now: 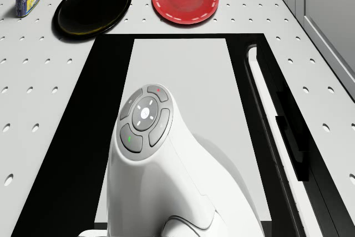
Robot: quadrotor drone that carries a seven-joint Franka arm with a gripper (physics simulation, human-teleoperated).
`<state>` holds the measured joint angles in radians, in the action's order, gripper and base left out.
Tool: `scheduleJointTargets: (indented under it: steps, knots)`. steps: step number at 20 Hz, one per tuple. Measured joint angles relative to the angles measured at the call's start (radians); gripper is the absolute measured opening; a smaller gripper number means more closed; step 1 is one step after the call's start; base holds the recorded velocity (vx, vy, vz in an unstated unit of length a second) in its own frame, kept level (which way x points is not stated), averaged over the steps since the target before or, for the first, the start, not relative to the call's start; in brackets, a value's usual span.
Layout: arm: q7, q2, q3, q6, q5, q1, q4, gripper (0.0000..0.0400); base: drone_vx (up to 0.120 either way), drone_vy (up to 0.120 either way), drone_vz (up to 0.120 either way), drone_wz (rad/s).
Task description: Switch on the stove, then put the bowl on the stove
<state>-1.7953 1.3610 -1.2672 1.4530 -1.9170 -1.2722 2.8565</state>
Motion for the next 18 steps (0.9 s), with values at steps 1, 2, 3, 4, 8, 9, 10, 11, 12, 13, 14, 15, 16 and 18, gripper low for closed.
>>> scheduleJointTargets:
  steps: [1,2,3,4,8,9,10,11,12,13,14,15,16,18]
  knots:
    - [-0.01,0.0,-0.001,0.0,0.0,-0.009,-0.001,0.04,0.0,0.0,0.0,0.0]
    - [-0.015,0.0,-0.001,0.001,0.001,-0.016,-0.002,0.04,0.0,0.0,0.0,0.0]
    - [-0.02,0.001,-0.002,0.001,0.002,-0.022,-0.003,0.04,0.04,0.0,0.0,0.0]
    - [-0.024,0.002,-0.002,0.002,0.002,-0.027,-0.003,0.04,0.12,0.0,0.0,0.0]
    - [-0.037,0.007,-0.004,0.007,0.005,-0.041,-0.005,0.04,0.12,-0.03,0.0,0.0]
    - [-0.037,0.009,-0.005,0.009,0.006,-0.043,-0.006,0.04,0.12,-0.12,0.0,0.0]
    - [-0.037,0.01,-0.005,0.01,0.007,-0.045,-0.006,0.04,0.12,-0.12,0.0,0.0]
    - [-0.037,0.012,-0.005,0.012,0.008,-0.046,-0.006,0.04,0.12,-0.12,0.0,0.0]
    - [-0.036,0.013,-0.006,0.013,0.008,-0.047,-0.006,0.04,0.12,-0.04,0.0,0.0]
    - [-0.036,0.015,-0.006,0.015,0.009,-0.049,-0.006,0.04,0.12,0.0,0.0,0.0]
    - [-0.036,0.016,-0.007,0.016,0.01,-0.05,-0.007,0.04,0.12,0.0,0.0,0.0]
    - [-0.036,0.018,-0.007,0.018,0.011,-0.051,-0.007,0.04,0.12,0.0,0.0,0.0]
    - [-0.036,0.019,-0.007,0.019,0.011,-0.051,-0.007,0.04,0.12,0.0,0.0,0.0]
    - [-0.037,0.022,-0.008,0.022,0.013,-0.053,-0.007,0.04,0.12,0.0,0.0,0.0]
